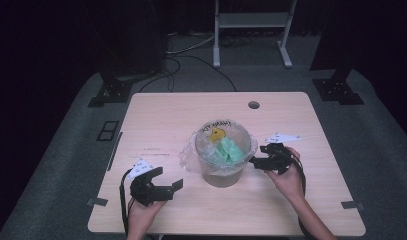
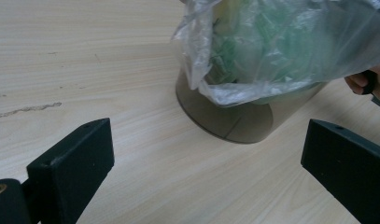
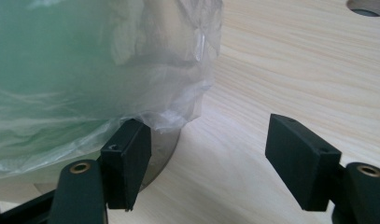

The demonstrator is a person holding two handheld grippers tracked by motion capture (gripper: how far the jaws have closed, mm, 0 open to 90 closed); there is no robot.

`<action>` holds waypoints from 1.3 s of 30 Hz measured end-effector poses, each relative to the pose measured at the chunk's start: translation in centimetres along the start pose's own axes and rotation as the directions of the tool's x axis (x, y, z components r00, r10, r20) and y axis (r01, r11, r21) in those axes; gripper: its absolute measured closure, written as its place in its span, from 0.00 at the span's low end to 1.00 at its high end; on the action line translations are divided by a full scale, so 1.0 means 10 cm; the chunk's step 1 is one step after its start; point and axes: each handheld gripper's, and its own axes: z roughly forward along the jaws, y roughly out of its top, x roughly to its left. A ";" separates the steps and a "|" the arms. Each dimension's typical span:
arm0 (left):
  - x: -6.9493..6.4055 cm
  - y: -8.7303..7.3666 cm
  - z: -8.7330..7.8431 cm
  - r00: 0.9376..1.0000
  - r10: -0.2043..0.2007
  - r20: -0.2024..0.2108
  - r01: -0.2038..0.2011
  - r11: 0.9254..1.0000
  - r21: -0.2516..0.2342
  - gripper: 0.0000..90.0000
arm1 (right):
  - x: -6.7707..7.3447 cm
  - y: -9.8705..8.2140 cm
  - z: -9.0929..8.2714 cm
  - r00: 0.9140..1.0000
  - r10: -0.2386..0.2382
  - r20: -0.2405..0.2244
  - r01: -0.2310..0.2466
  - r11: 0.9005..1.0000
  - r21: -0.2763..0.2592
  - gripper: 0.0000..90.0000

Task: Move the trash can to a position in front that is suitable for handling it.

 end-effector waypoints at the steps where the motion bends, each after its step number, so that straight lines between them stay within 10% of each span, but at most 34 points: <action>1: 0.00 0.00 0.00 1.000 0.000 0.000 0.000 1.000 0.000 0.01 | 0.00 0.00 0.00 1.000 0.000 0.000 0.000 1.000 0.000 0.34; 19: -0.04 0.08 -0.16 1.000 0.009 0.021 -0.009 1.000 -0.013 0.01 | 0.33 0.14 0.28 0.995 -0.056 -0.085 0.058 0.998 0.026 0.34; 39: -0.10 0.60 -0.11 0.996 0.025 0.080 -0.022 0.999 -0.035 0.05 | -0.04 -0.20 -0.11 0.998 0.010 -0.064 -0.006 0.997 0.074 0.33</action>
